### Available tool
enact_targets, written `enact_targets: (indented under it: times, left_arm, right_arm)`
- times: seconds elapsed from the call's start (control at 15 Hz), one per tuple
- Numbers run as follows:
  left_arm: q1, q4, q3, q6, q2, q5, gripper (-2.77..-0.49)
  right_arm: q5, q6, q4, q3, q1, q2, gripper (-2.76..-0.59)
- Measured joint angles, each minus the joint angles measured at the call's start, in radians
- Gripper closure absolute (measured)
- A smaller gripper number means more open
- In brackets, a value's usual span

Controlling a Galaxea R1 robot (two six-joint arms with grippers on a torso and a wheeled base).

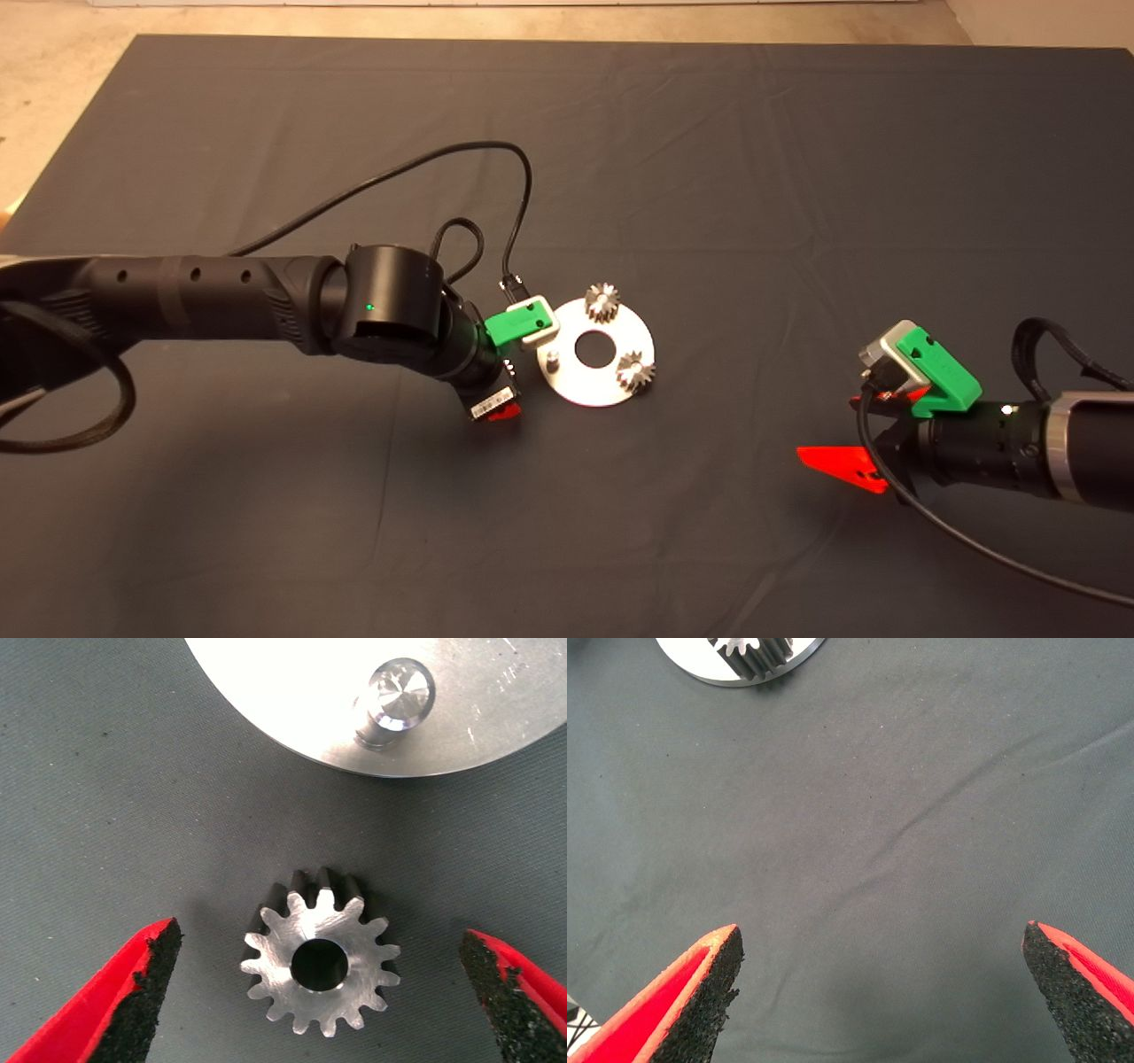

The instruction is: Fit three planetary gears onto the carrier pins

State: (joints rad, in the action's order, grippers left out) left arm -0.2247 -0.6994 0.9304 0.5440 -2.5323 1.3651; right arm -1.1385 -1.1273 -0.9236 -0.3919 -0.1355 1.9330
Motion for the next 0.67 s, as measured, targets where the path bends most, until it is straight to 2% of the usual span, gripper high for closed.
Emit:
enact_targets:
  times: [0.4, 0.67]
  left_arm:
    - [0.000, 0.000, 0.000, 0.000, 0.000, 0.000, -1.97]
    - [0.000, 0.000, 0.000, 0.000, 0.000, 0.000, -1.70]
  right_arm:
    - [0.000, 0.000, 0.000, 0.000, 0.000, 0.000, -2.36]
    - [0.000, 0.000, 0.000, 0.000, 0.000, 0.000, -2.36]
